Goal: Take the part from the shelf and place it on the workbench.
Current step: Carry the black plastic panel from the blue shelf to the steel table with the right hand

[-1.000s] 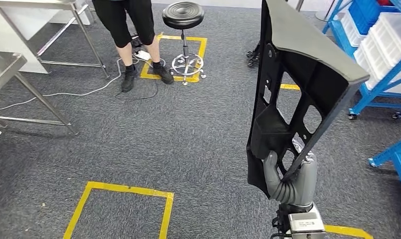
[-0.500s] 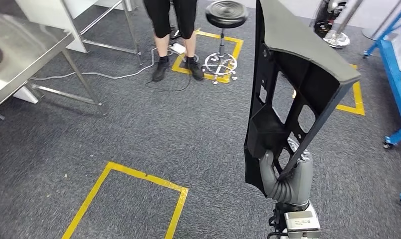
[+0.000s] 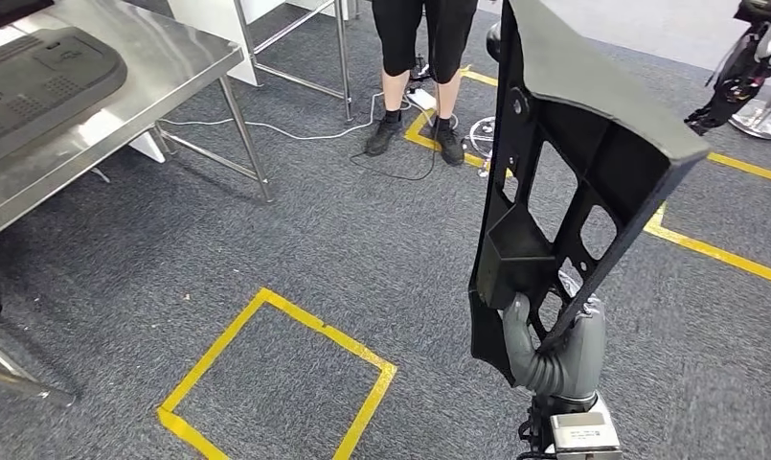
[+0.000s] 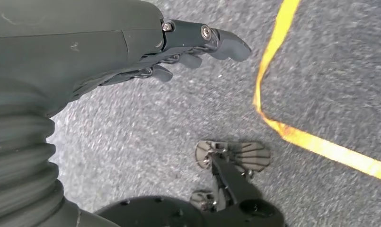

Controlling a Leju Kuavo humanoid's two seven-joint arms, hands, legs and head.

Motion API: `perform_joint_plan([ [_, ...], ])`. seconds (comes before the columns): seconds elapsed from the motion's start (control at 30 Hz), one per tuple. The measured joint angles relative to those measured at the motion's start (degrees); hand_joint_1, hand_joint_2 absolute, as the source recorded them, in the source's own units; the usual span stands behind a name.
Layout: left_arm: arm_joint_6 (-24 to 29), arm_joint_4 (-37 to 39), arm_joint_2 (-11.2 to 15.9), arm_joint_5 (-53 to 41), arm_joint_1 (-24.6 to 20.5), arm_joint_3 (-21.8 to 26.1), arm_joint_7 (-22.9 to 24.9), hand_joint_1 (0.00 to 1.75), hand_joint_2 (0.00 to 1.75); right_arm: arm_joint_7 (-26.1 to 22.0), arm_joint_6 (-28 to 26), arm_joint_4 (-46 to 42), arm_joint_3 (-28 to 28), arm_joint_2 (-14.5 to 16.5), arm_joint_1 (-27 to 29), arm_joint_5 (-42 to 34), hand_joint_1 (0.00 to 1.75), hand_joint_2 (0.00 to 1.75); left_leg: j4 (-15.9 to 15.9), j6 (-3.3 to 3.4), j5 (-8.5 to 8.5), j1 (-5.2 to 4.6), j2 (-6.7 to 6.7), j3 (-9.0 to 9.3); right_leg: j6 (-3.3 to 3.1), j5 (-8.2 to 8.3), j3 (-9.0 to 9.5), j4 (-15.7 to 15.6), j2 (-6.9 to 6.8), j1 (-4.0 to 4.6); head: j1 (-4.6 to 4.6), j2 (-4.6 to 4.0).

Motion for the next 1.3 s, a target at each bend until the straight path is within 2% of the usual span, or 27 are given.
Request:
perform_joint_plan([
  [0.07,-0.02,0.01,-0.01,-0.01,-0.05,0.05,0.02,0.00,1.75,-0.08,0.02,-0.01,-0.03,0.07,0.07,-0.05,1.75,1.75,5.07,-0.46,-3.47,-0.02,4.15,-2.24,-0.55,0.20,0.08,-0.26,-1.69,-0.15,-0.24,0.00],
  [0.1,-0.02,0.01,-0.04,-0.03,-0.11,0.07,0.03,0.00,1.75,-0.10,0.02,-0.01,-0.04,0.08,0.12,-0.06,1.75,1.75,8.88,-0.74,-5.62,0.11,5.33,-3.95,-0.68,0.17,0.05,-0.26,-2.57,-0.08,-0.31,0.00],
  [0.13,-0.03,0.01,-0.06,-0.05,-0.16,0.07,0.03,0.00,1.75,-0.10,0.02,-0.01,-0.05,0.08,0.14,-0.07,1.75,1.75,12.45,-0.99,-7.20,0.28,5.81,-5.56,-0.70,0.14,0.01,-0.25,-3.50,-0.03,-0.30,0.00],
  [0.17,-0.03,0.01,-0.08,-0.08,-0.15,0.08,0.03,0.00,1.75,-0.10,0.02,0.00,-0.05,0.08,0.17,-0.08,1.75,1.75,14.62,-1.21,-7.80,0.45,5.99,-6.44,-0.70,0.12,-0.02,-0.24,-4.41,0.00,-0.32,0.00],
  [0.2,-0.03,0.01,-0.08,-0.09,-0.10,0.08,0.03,0.00,1.75,-0.10,0.03,0.01,-0.04,0.09,0.17,-0.08,1.75,1.75,14.61,-1.38,-7.33,0.58,6.20,-6.19,-0.68,0.07,-0.01,-0.23,-5.28,-0.02,-0.33,0.00],
  [0.23,-0.03,0.00,-0.06,-0.09,-0.05,0.09,0.03,0.00,1.75,-0.10,0.03,0.01,-0.04,0.09,0.18,-0.09,1.75,1.75,12.30,-1.48,-5.95,0.68,6.60,-4.71,-0.62,0.00,0.06,-0.22,-6.09,-0.04,-0.34,0.00],
  [0.3,-0.03,-0.01,-0.02,-0.09,-0.08,0.09,0.02,0.00,1.75,-0.10,0.03,0.01,-0.04,0.11,0.17,-0.11,1.75,1.75,4.33,-1.34,-2.90,0.61,9.02,0.13,-0.24,-0.29,0.34,-0.16,-7.45,0.12,-0.37,0.00],
  [0.37,-0.03,-0.02,-0.01,-0.09,-0.21,0.10,-0.01,0.00,1.75,-0.13,0.04,0.01,-0.04,0.12,0.09,-0.14,1.75,1.75,-0.32,-0.73,-1.81,0.30,10.81,2.73,0.34,-0.62,0.64,-0.09,-8.55,0.51,-0.17,0.00],
  [0.4,-0.03,-0.02,-0.01,-0.10,-0.25,0.10,-0.02,0.00,1.75,-0.15,0.06,0.01,-0.04,0.13,0.01,-0.16,1.75,1.75,-0.68,-0.37,-1.93,0.07,10.72,2.72,0.61,-0.70,0.74,-0.14,-9.11,0.64,-0.08,0.00],
  [0.47,-0.02,-0.02,0.00,-0.18,-0.23,0.13,0.00,0.00,1.75,-0.16,0.12,0.01,-0.03,0.15,-0.28,-0.20,1.75,1.75,-1.06,0.34,-1.62,0.07,9.19,2.61,1.19,-0.96,0.89,-0.08,-9.89,0.53,-0.01,0.00],
  [0.53,-0.02,-0.02,0.03,-0.31,-0.29,0.14,0.04,0.00,1.75,-0.14,0.15,-0.01,-0.03,0.16,-0.53,-0.21,1.75,1.75,-1.52,1.12,-1.16,0.41,7.77,2.78,1.46,-2.52,-0.15,2.41,-7.58,0.31,0.13,0.00],
  [0.6,-0.03,-0.03,0.06,-0.54,-0.50,0.14,0.08,0.00,1.75,-0.08,0.14,-0.01,-0.10,0.09,-0.58,-0.32,1.75,1.75,-1.67,1.68,-0.79,0.64,6.24,2.62,1.21,-5.63,-3.53,9.39,-3.95,0.05,0.41,0.00],
  [0.67,-0.01,-0.04,0.04,-0.91,-0.65,0.14,0.11,0.00,1.75,-0.01,0.10,0.01,-0.36,-0.15,-0.47,-0.72,1.75,1.75,-1.65,1.85,-0.57,0.66,4.36,2.29,1.41,-7.66,-6.98,15.91,-2.69,-0.16,0.51,0.00],
  [0.7,0.01,-0.03,0.01,-1.07,-0.64,0.14,0.11,0.00,1.75,0.02,0.09,0.01,-0.57,-0.32,-0.40,-0.98,1.75,1.75,-1.64,1.81,-0.48,0.68,3.39,2.21,1.85,-7.37,-7.40,16.36,-2.53,-0.27,0.52,0.00],
  [0.73,0.04,-0.03,-0.04,-1.18,-0.63,0.14,0.12,0.00,1.75,0.03,0.08,0.00,-0.82,-0.50,-0.34,-1.25,1.75,1.75,-1.63,1.70,-0.38,0.71,2.44,2.19,2.45,-6.13,-6.58,14.29,-2.30,-0.42,0.51,0.00],
  [0.8,0.13,-0.02,-0.16,-1.26,-0.63,0.14,0.11,0.00,1.75,0.02,0.07,-0.01,-1.31,-0.82,-0.29,-1.62,1.75,1.75,-1.56,1.28,-0.16,0.73,0.71,2.14,3.43,-2.74,-2.86,6.06,-0.44,-0.85,0.55,0.00],
  [0.87,0.25,-0.03,-0.23,-1.28,-0.66,0.14,0.08,0.00,1.75,-0.02,0.07,-0.04,-1.61,-1.06,-0.27,-1.80,1.75,1.75,-1.57,0.66,0.08,0.57,-0.59,1.87,3.11,-0.86,-0.34,0.64,1.22,-0.97,0.55,0.00],
  [0.9,0.29,-0.03,-0.24,-1.29,-0.60,0.14,0.07,0.00,1.75,-0.03,0.07,-0.05,-1.68,-1.14,-0.25,-1.85,1.75,1.75,-1.67,0.28,0.25,0.53,-1.09,1.70,2.60,-0.65,-0.03,0.00,1.40,-0.83,0.55,0.00],
  [0.93,0.32,-0.03,-0.24,-1.29,-0.45,0.14,0.05,0.00,1.75,-0.04,0.07,-0.06,-1.73,-1.19,-0.24,-1.86,1.75,1.75,-1.84,-0.10,0.47,0.55,-1.56,1.50,2.06,-0.43,0.05,-0.04,0.78,-0.71,0.53,0.00],
  [0.97,0.33,-0.02,-0.23,-1.29,-0.30,0.13,0.05,0.00,1.75,-0.04,0.07,-0.07,-1.77,-1.22,-0.26,-1.87,1.75,1.75,-1.82,-0.41,0.54,0.62,-1.23,1.34,1.60,-0.22,0.14,-0.13,0.20,-0.76,0.50,0.00],
  [1.03,0.32,-0.02,-0.22,-1.33,-0.14,0.12,0.05,0.00,1.75,-0.04,0.07,-0.15,-1.81,-1.23,-0.19,-1.87,1.75,1.75,0.29,-0.85,-0.98,0.52,1.85,0.27,0.67,0.09,0.20,-0.38,-1.19,-0.97,0.26,0.00],
  [1.1,0.32,-0.02,-0.26,-1.39,-0.29,0.11,0.05,0.00,1.75,-0.04,0.07,-0.24,-1.87,-1.23,0.00,-1.87,1.75,1.75,6.72,-1.08,-4.84,0.51,5.36,-2.63,0.06,0.06,0.22,-0.45,-2.77,-0.86,-0.03,0.00],
  [1.17,0.32,-0.02,-0.33,-1.43,-0.40,0.10,0.05,0.00,1.75,-0.04,0.07,-0.26,-1.90,-1.25,0.12,-1.87,1.75,1.75,13.46,-1.31,-7.60,0.70,6.07,-5.66,-0.10,-0.01,0.19,-0.44,-4.50,-0.64,-0.10,0.00],
  [1.2,0.32,-0.02,-0.35,-1.44,-0.38,0.10,0.05,0.00,1.75,-0.04,0.07,-0.26,-1.90,-1.25,0.12,-1.87,1.75,1.75,14.40,-1.38,-7.52,0.75,6.16,-5.92,-0.13,-0.05,0.21,-0.43,-5.36,-0.59,-0.13,0.00],
  [1.23,0.32,-0.02,-0.35,-1.44,-0.36,0.11,0.05,0.00,1.75,-0.04,0.07,-0.26,-1.90,-1.25,0.13,-1.87,1.75,1.75,13.15,-1.42,-6.46,0.77,6.41,-5.03,-0.13,-0.12,0.29,-0.42,-6.18,-0.57,-0.13,0.00],
  [1.27,0.32,-0.03,-0.34,-1.44,-0.35,0.11,0.05,0.00,1.75,-0.04,0.07,-0.26,-1.90,-1.25,0.13,-1.88,1.75,1.75,9.97,-1.39,-4.78,0.78,7.15,-3.10,-0.05,-0.23,0.42,-0.39,-6.92,-0.56,-0.14,0.00],
  [1.3,0.32,-0.03,-0.34,-1.44,-0.41,0.11,0.05,0.00,1.75,-0.04,0.07,-0.26,-1.90,-1.25,0.13,-1.88,1.75,1.75,6.16,-1.33,-3.31,0.71,8.82,-0.78,0.13,-0.40,0.56,-0.34,-7.60,-0.42,-0.18,0.00],
])
